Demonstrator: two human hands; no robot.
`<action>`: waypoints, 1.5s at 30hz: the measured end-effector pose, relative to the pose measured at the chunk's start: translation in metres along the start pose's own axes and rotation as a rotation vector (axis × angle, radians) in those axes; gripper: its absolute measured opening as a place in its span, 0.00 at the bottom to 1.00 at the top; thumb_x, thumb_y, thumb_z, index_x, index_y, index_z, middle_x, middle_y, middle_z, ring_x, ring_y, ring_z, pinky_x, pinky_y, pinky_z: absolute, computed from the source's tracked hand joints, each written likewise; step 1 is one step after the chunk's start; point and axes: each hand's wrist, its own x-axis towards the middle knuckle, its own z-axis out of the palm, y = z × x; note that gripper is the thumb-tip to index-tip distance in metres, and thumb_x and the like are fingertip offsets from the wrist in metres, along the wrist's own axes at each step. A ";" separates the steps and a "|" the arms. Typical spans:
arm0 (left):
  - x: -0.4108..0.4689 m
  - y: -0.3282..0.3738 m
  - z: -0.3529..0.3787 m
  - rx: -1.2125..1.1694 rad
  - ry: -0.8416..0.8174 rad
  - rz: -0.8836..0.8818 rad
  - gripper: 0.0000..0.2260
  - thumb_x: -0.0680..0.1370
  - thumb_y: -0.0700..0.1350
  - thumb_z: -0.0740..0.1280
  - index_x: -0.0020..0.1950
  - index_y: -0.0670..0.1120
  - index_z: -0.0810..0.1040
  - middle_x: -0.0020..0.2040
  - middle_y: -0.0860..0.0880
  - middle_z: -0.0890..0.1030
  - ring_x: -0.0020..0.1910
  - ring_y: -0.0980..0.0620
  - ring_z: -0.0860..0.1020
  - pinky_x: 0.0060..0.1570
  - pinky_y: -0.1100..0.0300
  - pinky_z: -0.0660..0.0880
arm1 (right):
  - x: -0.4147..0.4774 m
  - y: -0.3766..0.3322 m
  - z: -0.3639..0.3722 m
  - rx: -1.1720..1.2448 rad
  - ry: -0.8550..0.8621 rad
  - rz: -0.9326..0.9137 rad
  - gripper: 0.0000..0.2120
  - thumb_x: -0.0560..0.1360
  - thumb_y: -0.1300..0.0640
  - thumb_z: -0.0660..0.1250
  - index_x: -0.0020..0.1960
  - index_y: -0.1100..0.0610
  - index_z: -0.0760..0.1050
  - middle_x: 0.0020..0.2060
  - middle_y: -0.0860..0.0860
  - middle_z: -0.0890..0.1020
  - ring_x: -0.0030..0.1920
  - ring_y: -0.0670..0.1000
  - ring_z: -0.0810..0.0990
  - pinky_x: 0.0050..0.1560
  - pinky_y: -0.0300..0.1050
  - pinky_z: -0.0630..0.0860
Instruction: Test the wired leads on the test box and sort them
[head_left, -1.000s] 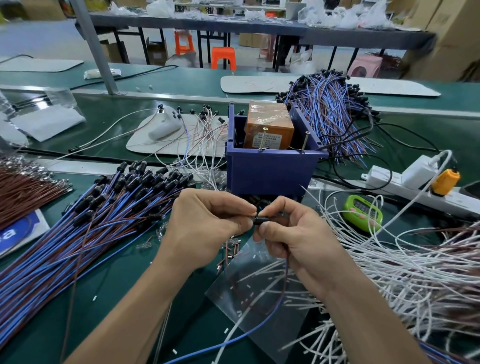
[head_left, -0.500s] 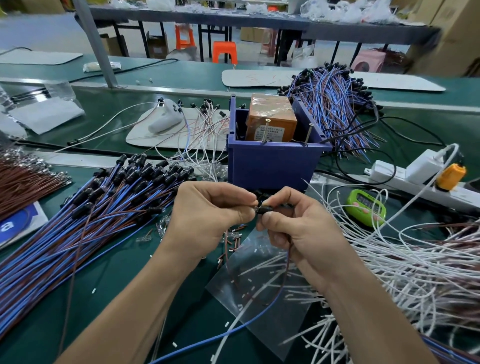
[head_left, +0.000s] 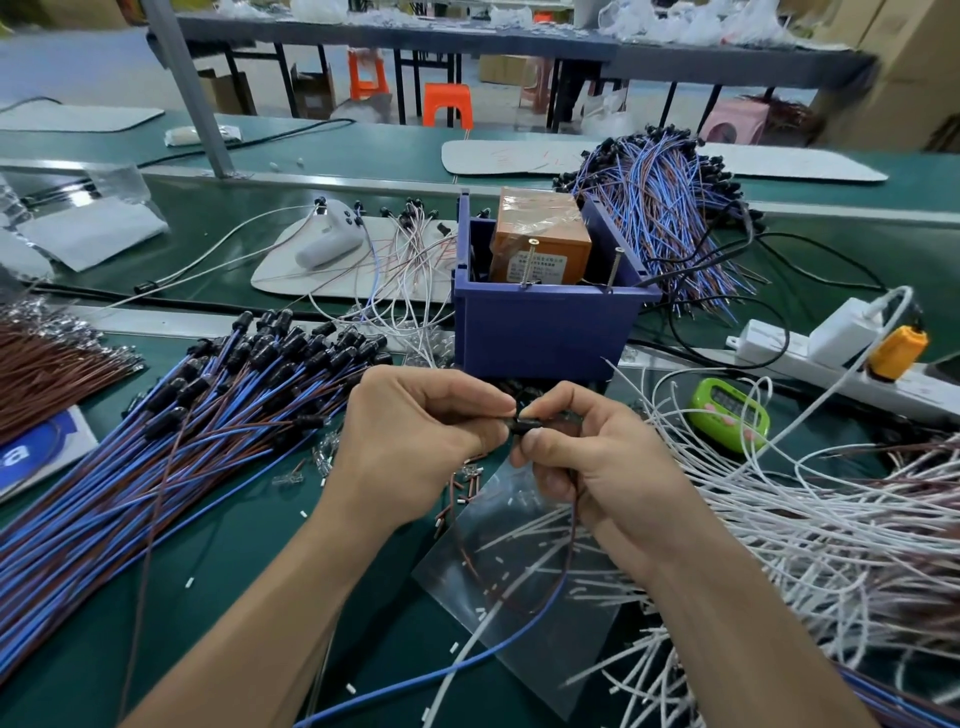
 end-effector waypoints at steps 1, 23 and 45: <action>0.000 0.001 0.000 -0.013 0.004 -0.001 0.17 0.68 0.28 0.79 0.40 0.51 0.89 0.38 0.51 0.88 0.39 0.53 0.87 0.41 0.64 0.81 | 0.000 0.000 0.000 0.005 -0.004 0.005 0.11 0.75 0.75 0.66 0.45 0.60 0.75 0.32 0.60 0.80 0.26 0.50 0.65 0.26 0.39 0.61; -0.001 -0.001 0.005 -0.160 0.039 -0.016 0.18 0.67 0.26 0.78 0.39 0.51 0.89 0.38 0.47 0.88 0.38 0.52 0.87 0.41 0.65 0.81 | 0.003 0.002 -0.003 0.064 -0.015 -0.006 0.12 0.75 0.74 0.66 0.44 0.59 0.78 0.35 0.63 0.81 0.27 0.51 0.69 0.27 0.40 0.65; -0.009 0.008 0.009 -0.225 0.040 0.107 0.14 0.67 0.28 0.79 0.43 0.46 0.88 0.40 0.47 0.88 0.40 0.52 0.87 0.42 0.65 0.81 | 0.001 -0.002 -0.010 0.308 -0.154 0.071 0.10 0.64 0.65 0.59 0.44 0.59 0.74 0.33 0.58 0.76 0.30 0.52 0.67 0.34 0.46 0.61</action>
